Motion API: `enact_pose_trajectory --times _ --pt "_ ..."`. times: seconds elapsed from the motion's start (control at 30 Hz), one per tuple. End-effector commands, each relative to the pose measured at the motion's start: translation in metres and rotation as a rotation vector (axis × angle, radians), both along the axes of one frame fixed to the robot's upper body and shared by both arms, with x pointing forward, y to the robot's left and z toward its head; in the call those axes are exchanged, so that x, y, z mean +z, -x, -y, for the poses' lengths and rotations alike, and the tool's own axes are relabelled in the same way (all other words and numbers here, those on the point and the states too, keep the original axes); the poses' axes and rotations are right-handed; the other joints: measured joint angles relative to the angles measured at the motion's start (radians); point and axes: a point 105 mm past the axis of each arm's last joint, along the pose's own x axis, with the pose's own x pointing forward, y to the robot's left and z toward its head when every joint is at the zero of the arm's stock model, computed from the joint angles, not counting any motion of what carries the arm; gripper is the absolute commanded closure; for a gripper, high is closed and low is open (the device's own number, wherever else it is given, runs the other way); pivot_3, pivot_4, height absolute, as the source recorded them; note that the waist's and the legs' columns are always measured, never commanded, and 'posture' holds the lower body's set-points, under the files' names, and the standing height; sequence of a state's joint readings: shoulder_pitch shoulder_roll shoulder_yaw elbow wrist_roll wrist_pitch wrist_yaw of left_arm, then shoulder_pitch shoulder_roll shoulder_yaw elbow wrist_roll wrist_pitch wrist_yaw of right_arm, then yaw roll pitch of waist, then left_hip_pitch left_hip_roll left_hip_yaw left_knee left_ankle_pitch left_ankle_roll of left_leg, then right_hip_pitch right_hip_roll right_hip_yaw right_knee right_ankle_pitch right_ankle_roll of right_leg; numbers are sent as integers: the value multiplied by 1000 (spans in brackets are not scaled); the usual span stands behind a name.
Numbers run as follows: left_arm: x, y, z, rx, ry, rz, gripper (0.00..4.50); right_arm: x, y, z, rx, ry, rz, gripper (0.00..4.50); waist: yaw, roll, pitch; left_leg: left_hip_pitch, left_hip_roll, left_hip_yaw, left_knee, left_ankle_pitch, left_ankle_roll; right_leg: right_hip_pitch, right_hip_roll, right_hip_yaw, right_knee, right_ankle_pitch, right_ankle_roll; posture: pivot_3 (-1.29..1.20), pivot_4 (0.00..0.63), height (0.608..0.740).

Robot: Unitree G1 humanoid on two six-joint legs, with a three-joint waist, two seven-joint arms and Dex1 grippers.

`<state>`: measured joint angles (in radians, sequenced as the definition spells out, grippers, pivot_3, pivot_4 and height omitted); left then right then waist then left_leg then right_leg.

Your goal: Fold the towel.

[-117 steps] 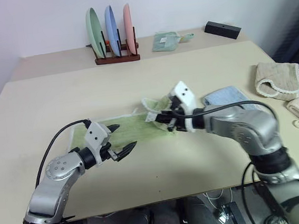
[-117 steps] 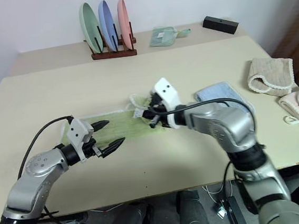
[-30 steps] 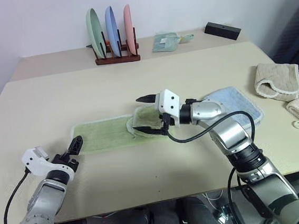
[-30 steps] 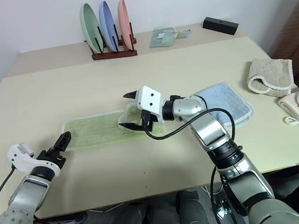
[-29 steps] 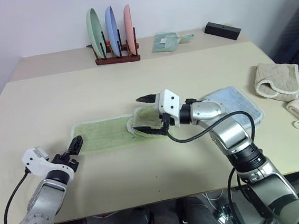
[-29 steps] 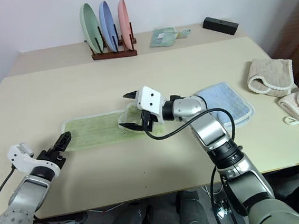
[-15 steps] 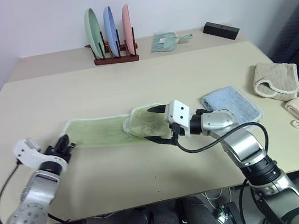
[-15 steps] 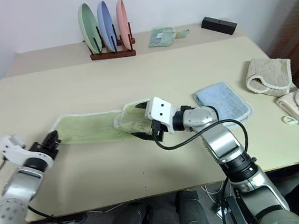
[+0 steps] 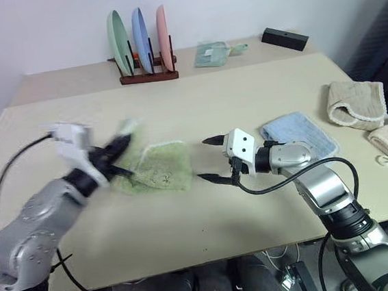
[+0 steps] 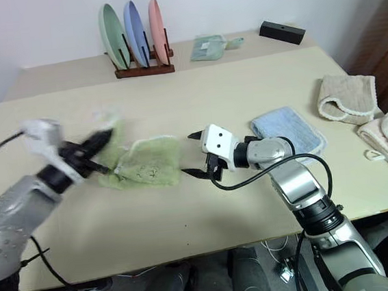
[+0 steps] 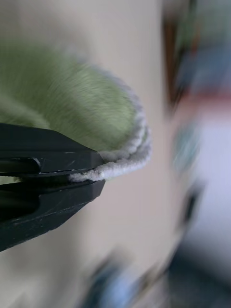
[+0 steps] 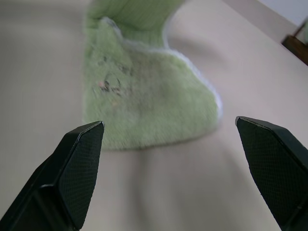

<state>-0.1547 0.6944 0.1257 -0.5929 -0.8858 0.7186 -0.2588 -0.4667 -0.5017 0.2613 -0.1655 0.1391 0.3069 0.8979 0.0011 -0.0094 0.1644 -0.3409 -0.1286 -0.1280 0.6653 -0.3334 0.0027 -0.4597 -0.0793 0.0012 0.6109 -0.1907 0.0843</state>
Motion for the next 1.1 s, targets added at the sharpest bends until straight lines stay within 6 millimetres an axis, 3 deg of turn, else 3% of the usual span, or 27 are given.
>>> enact_pose_trajectory --times 0.03,0.2,0.4,0.5,0.67,0.73,0.83,0.9,0.97,1.07,1.1 --pt "-30 6 27 -143 -204 -13 4469 7 1 1 -7 -16 38 0 -2 1 0 0 0 0 0 0 0 0 0 0 0 0 0 0 150 740" --pt "-49 5 33 -189 -229 -57 4469 6 1 4 -27 -12 42 0 6 1 0 0 1 0 0 0 0 0 0 0 0 0 0 0 150 740" --pt "-52 2 36 -198 -185 -68 4469 4 0 5 -36 -5 45 0 13 0 1 0 0 0 0 0 0 1 0 0 -1 0 0 0 150 740" --pt "-45 1 36 -189 -99 -74 3487 3 -1 5 -40 -3 50 0 12 0 1 -1 0 0 1 0 0 1 0 0 0 0 0 0 150 740" --pt "-25 0 24 -118 3 -27 1051 5 -4 9 -50 6 63 0 10 0 1 0 0 0 1 0 0 0 0 0 0 0 0 0 150 740" --pt "-16 3 16 -95 57 -19 1051 7 -5 10 -55 6 66 0 11 0 1 0 1 0 1 0 0 0 0 0 0 0 0 0 150 740" --pt "3 13 -3 -65 131 15 982 13 -8 13 -71 -9 66 854 11 0 1 0 0 0 1 0 0 0 0 0 0 0 0 0 150 740" --pt "12 12 -21 3 155 48 982 18 -7 12 -63 -34 55 1757 11 0 1 0 1 0 1 0 0 0 0 0 0 0 0 0 150 740" --pt "12 4 -44 116 109 57 1764 29 -6 4 -47 -99 34 2791 12 0 1 0 1 0 1 0 0 1 0 0 0 0 0 0 150 740" --pt "3 -4 -53 159 53 37 3288 40 -3 -14 -8 -176 0 4378 11 0 1 0 1 0 1 0 0 1 0 0 0 0 0 0 150 740" --pt "1 -6 -53 161 42 31 3795 41 -3 -18 1 -186 -7 4500 11 0 1 0 1 0 1 0 0 1 0 0 0 0 0 0 150 740"
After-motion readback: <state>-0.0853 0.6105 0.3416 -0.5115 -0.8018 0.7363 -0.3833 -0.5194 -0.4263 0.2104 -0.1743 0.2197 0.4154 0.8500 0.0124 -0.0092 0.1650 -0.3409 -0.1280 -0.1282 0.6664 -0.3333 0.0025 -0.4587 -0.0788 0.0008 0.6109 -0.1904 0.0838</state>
